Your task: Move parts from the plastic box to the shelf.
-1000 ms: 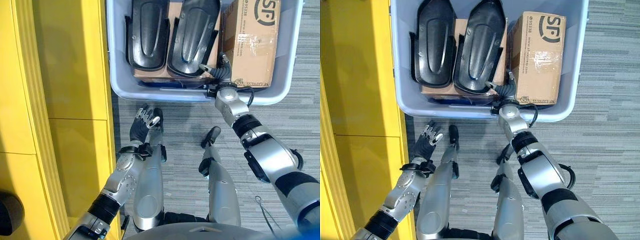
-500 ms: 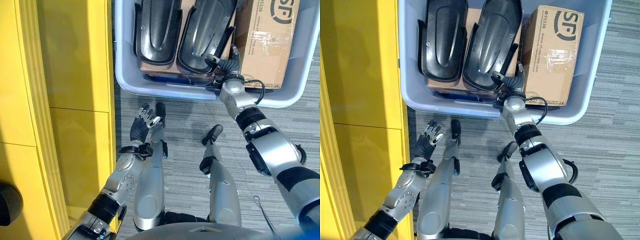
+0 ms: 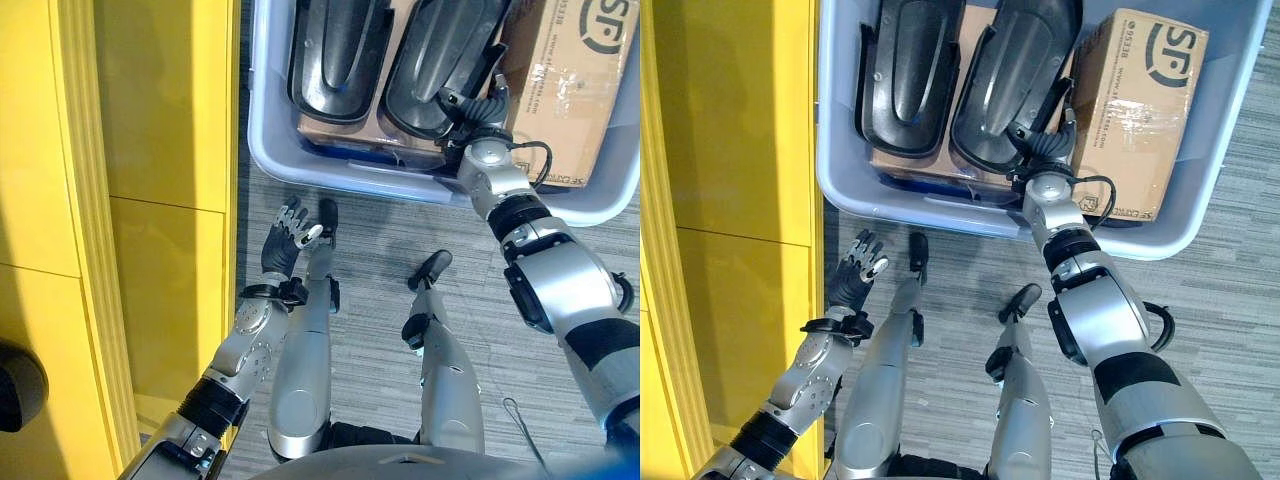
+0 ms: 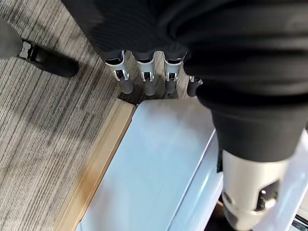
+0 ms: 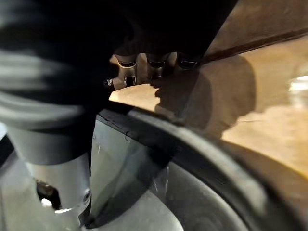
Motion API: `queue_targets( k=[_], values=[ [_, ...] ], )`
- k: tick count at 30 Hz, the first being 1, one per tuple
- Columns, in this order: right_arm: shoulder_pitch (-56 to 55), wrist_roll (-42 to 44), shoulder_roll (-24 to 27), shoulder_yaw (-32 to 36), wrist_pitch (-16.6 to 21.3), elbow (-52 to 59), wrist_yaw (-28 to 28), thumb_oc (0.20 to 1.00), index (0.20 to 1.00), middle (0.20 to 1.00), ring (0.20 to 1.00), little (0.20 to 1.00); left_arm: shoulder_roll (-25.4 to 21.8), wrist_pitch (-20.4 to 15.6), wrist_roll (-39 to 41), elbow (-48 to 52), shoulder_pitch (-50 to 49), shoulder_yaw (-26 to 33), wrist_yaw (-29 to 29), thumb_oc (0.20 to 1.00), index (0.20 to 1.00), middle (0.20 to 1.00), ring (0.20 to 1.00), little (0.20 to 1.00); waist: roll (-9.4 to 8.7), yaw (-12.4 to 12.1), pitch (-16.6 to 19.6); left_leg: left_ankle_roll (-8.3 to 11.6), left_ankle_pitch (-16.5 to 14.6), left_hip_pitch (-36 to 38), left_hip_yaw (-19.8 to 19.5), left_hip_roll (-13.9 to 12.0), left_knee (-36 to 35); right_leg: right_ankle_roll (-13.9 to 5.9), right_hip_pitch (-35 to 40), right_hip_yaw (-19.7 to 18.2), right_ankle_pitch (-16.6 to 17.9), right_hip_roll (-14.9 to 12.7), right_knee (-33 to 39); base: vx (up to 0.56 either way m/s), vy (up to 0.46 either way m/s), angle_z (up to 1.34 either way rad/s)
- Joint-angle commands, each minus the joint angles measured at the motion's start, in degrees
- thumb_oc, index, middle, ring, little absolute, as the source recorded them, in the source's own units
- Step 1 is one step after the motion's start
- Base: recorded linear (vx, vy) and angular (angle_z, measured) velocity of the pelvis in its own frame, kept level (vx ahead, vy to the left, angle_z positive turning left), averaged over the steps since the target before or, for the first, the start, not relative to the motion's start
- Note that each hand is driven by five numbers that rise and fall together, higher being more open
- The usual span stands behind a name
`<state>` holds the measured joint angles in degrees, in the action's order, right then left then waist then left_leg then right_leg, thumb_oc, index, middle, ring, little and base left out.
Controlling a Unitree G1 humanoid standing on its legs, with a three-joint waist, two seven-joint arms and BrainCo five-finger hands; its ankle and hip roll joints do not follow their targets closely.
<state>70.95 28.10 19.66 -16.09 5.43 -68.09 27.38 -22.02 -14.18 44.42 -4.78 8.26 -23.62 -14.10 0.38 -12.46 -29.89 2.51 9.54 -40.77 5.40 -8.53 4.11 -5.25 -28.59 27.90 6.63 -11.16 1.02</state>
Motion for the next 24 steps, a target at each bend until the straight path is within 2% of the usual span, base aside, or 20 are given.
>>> queue_targets(
  k=[1, 8, 9, 10, 11, 24],
  values=[
    [3.6, 1.6, 3.5, -3.1, 0.1, -2.8, 0.4, 1.0, 1.0, 1.0, 1.0, 1.0, -2.3, -2.0, 0.6, 4.2, -0.5, -3.4, 0.3, 1.0, 1.0, 1.0, 1.0, 1.0, 1.76, -1.3, 0.1, 2.34, -8.1, 0.5, -4.4, 0.5, 4.2, -5.3, 0.2, -0.4, -4.7, -4.1, -5.0, 0.01, 0.009, 0.03],
    [4.6, 2.1, 6.5, -3.4, -0.4, -4.8, 0.2, 1.0, 1.0, 1.0, 1.0, 1.0, -2.2, -2.4, 0.6, 4.8, -0.1, -3.6, 0.5, 1.0, 1.0, 1.0, 1.0, 1.0, 2.4, -1.8, 0.1, 2.33, -8.1, -1.0, -4.7, 0.9, 4.7, -5.35, -0.8, 0.0, -4.9, -4.4, -5.2, 0.01, 0.004, 0.02],
    [4.6, 2.0, 6.6, -3.5, -0.5, -5.0, 0.2, 0.918, 0.918, 0.918, 0.918, 0.918, -2.2, -2.3, 0.6, 4.8, -0.1, -3.7, 0.5, 1.0, 1.0, 1.0, 1.0, 1.0, 2.4, -1.9, 0.1, 2.34, -8.2, -1.1, -4.7, 0.8, 4.8, -5.35, -0.9, 0.0, -4.9, -4.4, -5.2, 0.01, 0.006, 0.05],
    [4.5, 1.7, 6.8, -3.8, -0.6, -5.1, 0.1, 0.52, 0.52, 0.52, 0.52, 0.52, -2.2, -2.2, 0.5, 4.8, -0.1, -3.8, 0.4, 1.0, 1.0, 1.0, 1.0, 1.0, 2.41, -1.8, 0.1, 2.35, -8.2, -1.2, -4.6, 0.8, 4.9, -5.34, -0.9, 0.0, -4.9, -4.5, -5.2, 0.01, 0.006, 0.07],
    [4.4, 1.6, 6.8, -3.8, -0.7, -5.2, -0.1, 0.2, 0.2, 0.2, 0.2, 0.2, -2.2, -2.2, 0.5, 4.8, 0.0, -3.8, 0.5, 1.0, 1.0, 1.0, 1.0, 1.0, 2.4, -1.8, 0.1, 2.32, -8.3, -1.3, -4.6, 0.8, 5.0, -5.34, -0.9, 0.1, -4.9, -4.5, -5.2, 0.01, 0.006, 0.06],
    [3.5, 0.4, 5.9, -4.0, -0.7, -5.1, 0.0, 0.2, 0.2, 0.2, 0.2, 0.2, -2.0, -2.3, 0.8, 4.5, 0.6, -3.7, 0.4, 1.0, 1.0, 1.0, 1.0, 1.0, 2.0, -1.1, 0.1, 2.4, -8.4, -0.4, -4.2, 0.9, 5.2, -5.39, 0.0, 0.2, -4.9, -4.7, -5.3, 0.0, 0.003, 0.02]
  ],
)
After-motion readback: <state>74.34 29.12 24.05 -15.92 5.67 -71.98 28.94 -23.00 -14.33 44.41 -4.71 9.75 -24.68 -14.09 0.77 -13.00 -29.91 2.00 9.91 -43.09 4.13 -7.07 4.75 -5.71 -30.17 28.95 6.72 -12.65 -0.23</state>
